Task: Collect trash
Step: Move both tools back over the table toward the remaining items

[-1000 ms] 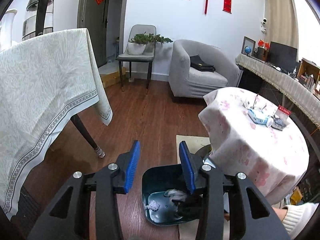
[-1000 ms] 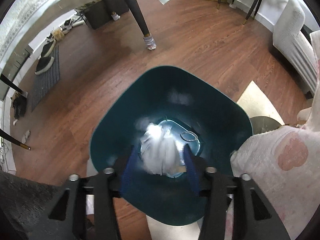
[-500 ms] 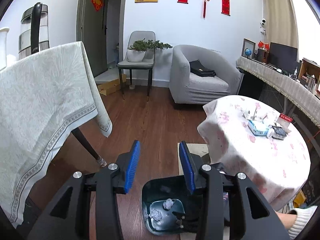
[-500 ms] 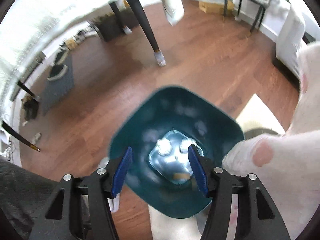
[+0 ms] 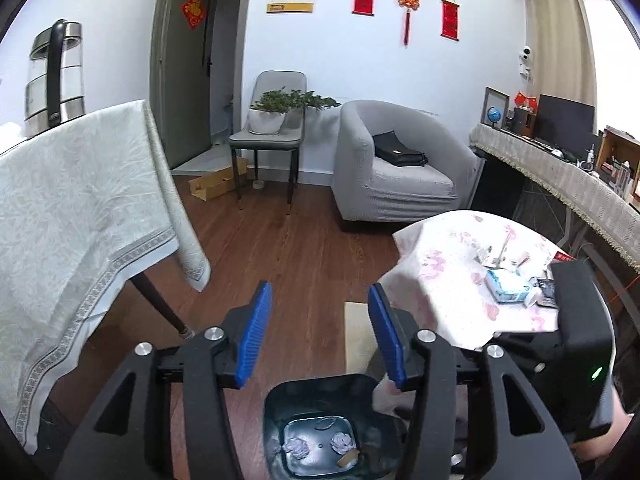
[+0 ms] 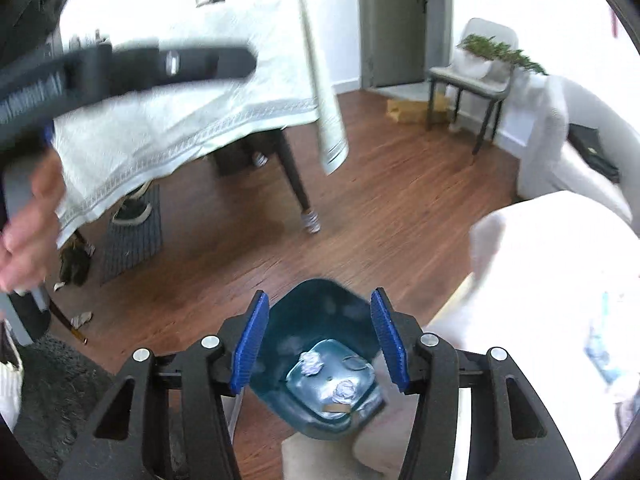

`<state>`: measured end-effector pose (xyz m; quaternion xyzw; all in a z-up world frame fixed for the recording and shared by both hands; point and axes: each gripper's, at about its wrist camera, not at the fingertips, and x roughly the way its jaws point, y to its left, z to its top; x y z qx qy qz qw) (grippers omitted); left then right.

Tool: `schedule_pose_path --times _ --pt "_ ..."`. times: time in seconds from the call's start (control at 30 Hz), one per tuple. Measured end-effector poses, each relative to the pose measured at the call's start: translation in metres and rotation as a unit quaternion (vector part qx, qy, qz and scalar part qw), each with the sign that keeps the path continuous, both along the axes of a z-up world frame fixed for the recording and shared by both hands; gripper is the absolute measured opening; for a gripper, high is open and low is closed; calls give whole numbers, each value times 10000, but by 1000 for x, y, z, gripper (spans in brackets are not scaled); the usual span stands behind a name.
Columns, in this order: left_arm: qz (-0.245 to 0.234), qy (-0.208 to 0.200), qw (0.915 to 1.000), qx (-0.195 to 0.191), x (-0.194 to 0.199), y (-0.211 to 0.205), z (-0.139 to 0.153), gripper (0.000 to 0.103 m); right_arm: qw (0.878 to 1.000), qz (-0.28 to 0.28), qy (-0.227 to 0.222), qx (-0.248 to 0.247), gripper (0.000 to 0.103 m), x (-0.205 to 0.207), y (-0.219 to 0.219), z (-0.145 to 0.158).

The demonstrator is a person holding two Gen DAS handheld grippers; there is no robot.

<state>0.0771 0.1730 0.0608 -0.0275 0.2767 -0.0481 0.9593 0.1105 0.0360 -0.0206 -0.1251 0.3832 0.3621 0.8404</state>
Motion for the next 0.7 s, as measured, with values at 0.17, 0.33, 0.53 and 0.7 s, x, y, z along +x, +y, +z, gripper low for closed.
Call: schedule_pose_path --times 0.17,0.33,0.53,0.7 --pt "-254 23 9997 -7 11 -33 -2 64 9995 -300 -119 -25 53 8 -36 11" --pt "-505 68 9987 -42 21 -65 -4 72 9978 -637 -187 -54 53 16 -76 17" --pt "-858 168 9962 -43 30 -107 -10 73 9936 -1080 -248 -223 53 23 -124 18" --pt "-1137 261 9932 2 37 -142 -16 73 9889 -1430 -271 -299 53 19 -165 19"
